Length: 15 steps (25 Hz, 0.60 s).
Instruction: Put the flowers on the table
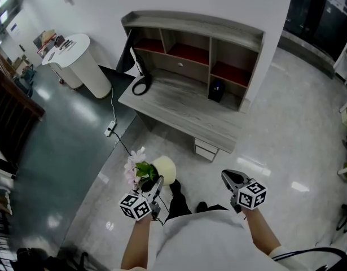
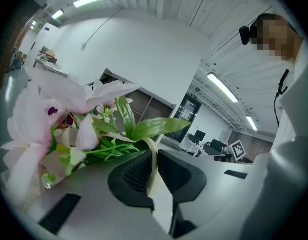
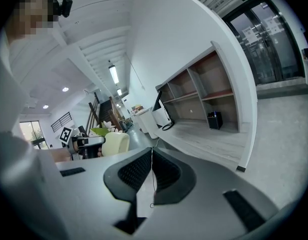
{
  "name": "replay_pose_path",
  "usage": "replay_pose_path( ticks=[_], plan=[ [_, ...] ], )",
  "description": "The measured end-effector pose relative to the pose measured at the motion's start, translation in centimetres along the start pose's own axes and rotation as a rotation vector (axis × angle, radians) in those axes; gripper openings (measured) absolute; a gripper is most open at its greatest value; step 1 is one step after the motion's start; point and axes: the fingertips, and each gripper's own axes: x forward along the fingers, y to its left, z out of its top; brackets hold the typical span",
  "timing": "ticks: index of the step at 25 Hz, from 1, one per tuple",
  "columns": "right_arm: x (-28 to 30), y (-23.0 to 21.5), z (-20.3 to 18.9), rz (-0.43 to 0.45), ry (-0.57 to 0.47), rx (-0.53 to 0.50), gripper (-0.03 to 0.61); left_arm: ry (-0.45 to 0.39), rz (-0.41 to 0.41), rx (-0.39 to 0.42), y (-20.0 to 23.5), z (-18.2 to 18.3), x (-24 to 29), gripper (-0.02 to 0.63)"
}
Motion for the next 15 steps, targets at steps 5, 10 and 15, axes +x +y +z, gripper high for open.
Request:
replay_pose_path(
  ticks=[5,10,15],
  plan=[
    [2.0,-1.0,1.3,-0.028,-0.009,0.012,0.020,0.012,-0.012,0.002,1.9,1.5,1.5,0.048],
    [5.1,-1.6,3.1,-0.046,-0.011,0.012,0.020,0.026,-0.034,0.002,4.7,3.2,3.6,0.048],
    [8.4,-1.9,4.8,-0.070,-0.021,0.029,0.020,0.043,-0.057,0.003,7.7,5.0,5.4,0.048]
  ],
)
